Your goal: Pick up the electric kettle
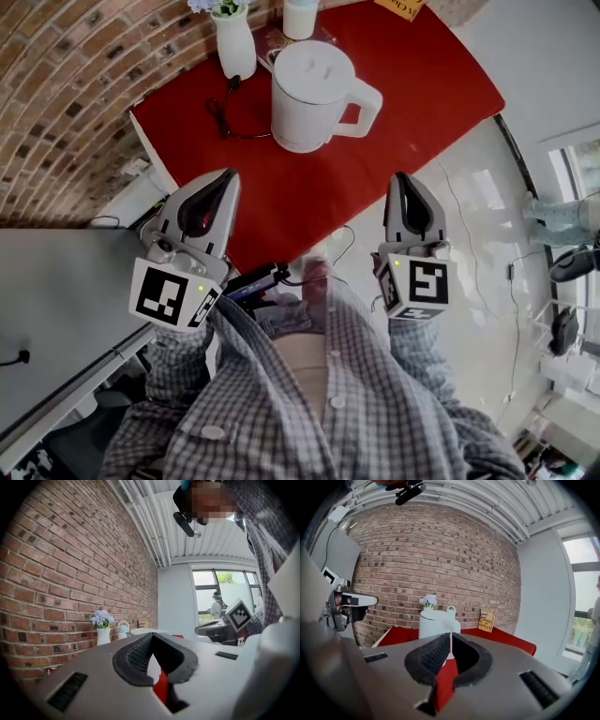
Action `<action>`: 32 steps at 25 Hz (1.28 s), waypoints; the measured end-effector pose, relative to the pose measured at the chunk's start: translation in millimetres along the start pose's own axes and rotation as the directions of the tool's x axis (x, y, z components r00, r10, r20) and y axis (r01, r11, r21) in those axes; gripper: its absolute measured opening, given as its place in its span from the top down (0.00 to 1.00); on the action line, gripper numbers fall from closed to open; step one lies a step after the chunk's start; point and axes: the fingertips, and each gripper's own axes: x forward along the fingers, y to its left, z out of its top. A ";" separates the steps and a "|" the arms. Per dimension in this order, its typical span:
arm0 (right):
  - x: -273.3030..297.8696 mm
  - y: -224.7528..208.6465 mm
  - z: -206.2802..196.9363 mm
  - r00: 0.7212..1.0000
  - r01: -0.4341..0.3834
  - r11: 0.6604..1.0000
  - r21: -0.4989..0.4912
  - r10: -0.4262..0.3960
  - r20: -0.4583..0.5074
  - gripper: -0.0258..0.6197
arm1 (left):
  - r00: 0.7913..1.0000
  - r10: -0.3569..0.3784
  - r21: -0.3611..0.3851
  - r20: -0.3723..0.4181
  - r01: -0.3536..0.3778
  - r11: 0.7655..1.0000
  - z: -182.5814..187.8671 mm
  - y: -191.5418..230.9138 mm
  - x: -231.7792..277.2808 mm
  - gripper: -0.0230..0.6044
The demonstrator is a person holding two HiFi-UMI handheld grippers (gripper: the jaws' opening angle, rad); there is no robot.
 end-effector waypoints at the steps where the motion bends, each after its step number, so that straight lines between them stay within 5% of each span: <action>1: 6.4 -1.3 1.0 1.000 -0.006 1.000 -0.006 0.006 0.003 0.95 | 1.000 0.014 -0.005 0.000 -0.014 1.000 0.0 1.8 1.1 0.96; 5: 31.3 -7.8 -2.4 1.000 -0.012 0.999 -0.039 0.011 -0.008 0.93 | 0.998 0.059 -0.007 -0.004 -0.059 0.998 0.7 4.5 3.4 0.96; 8: 51.5 -12.7 -9.8 0.999 -0.019 0.999 -0.047 0.017 -0.040 0.80 | 0.995 0.096 -0.004 -0.014 -0.096 0.995 0.0 5.3 3.0 0.96; 12: 77.2 -15.0 -15.0 0.997 -0.049 0.997 -0.052 0.046 -0.054 0.75 | 0.990 0.138 -0.002 -0.027 -0.138 0.990 0.6 6.8 3.3 0.96; 32: 164.2 -6.7 -38.0 0.989 -0.052 0.995 -0.088 0.040 -0.140 0.64 | 0.968 0.244 -0.022 -0.055 -0.246 0.969 -5.4 14.4 1.8 0.96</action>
